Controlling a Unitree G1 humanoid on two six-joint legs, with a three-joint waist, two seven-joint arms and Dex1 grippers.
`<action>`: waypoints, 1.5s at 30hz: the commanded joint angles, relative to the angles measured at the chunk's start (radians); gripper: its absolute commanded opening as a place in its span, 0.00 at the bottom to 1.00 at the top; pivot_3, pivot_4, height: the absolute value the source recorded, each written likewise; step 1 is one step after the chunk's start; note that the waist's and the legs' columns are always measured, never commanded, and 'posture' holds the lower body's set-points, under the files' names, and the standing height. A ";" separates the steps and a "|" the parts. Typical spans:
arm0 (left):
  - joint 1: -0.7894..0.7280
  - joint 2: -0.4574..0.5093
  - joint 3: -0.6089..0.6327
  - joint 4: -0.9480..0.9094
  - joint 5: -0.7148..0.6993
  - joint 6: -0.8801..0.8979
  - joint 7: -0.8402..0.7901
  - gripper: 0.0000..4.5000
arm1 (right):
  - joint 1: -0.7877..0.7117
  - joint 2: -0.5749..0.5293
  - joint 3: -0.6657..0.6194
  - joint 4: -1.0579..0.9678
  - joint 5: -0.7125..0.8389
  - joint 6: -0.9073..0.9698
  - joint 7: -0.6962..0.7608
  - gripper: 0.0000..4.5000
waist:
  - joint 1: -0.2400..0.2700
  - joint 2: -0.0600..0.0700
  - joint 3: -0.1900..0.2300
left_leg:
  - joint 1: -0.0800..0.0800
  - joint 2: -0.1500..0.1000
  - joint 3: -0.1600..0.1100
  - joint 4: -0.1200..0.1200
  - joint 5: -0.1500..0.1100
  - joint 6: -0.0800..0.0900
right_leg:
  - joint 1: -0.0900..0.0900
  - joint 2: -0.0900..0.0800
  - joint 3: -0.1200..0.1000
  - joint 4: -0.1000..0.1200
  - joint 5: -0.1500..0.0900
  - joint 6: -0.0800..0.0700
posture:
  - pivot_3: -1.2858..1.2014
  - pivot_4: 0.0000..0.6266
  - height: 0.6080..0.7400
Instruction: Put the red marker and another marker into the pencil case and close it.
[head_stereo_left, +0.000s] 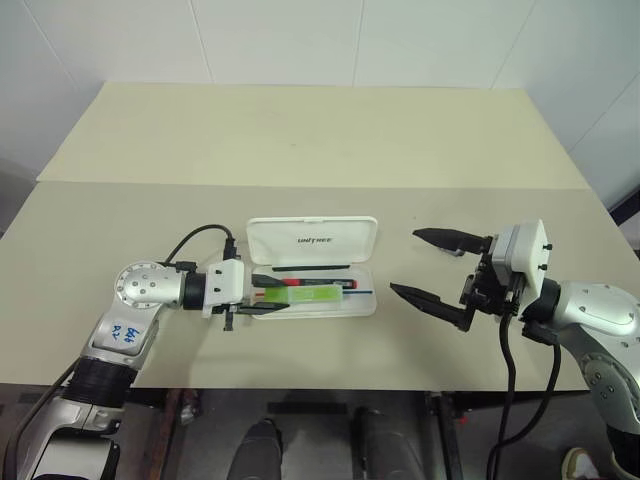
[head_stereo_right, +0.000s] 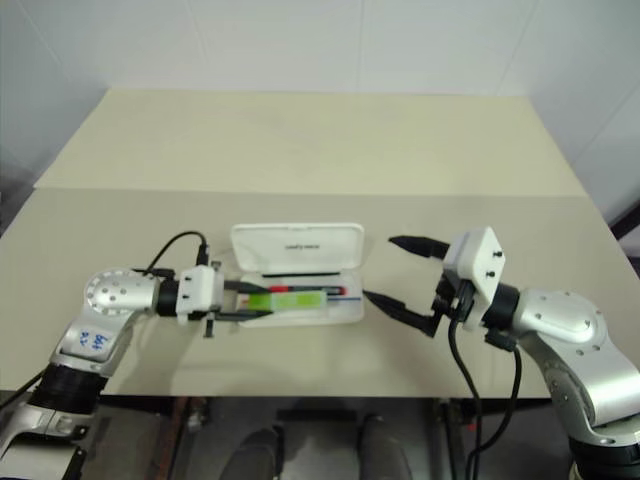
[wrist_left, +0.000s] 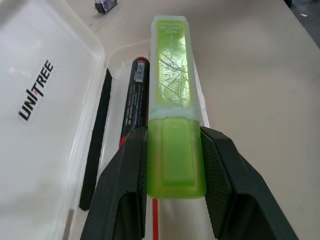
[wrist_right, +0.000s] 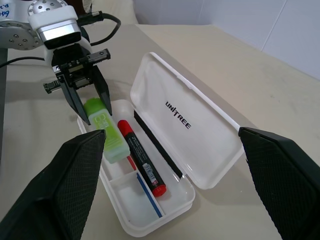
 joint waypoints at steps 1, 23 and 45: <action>0.000 0.003 -0.006 -0.008 0.000 0.000 -0.011 0.23 | -0.003 -0.007 -0.039 -0.040 0.025 -0.002 -0.010 1.00 | 0.000 0.000 0.000 | 0.000 0.000 0.000 0.000 0.000 0.000 | 0.000 0.000 0.000 0.000 0.000 0.000 | 0.52 0.24 1.00; -0.033 0.005 -0.032 0.051 0.049 0.029 0.004 0.23 | -0.002 0.000 -0.043 -0.061 0.036 0.006 -0.033 1.00 | 0.001 0.000 0.000 | 0.000 0.000 0.000 0.000 0.000 0.000 | 0.000 0.000 0.000 0.000 0.000 0.000 | 0.52 0.24 1.00; -0.027 0.016 -0.007 -0.017 0.013 0.096 -0.026 0.66 | -0.012 0.015 -0.024 -0.046 0.023 -0.007 -0.044 1.00 | 0.000 0.000 0.000 | 0.000 0.000 0.000 0.000 0.000 0.000 | 0.000 0.000 0.000 0.001 0.001 0.001 | 0.52 0.24 1.00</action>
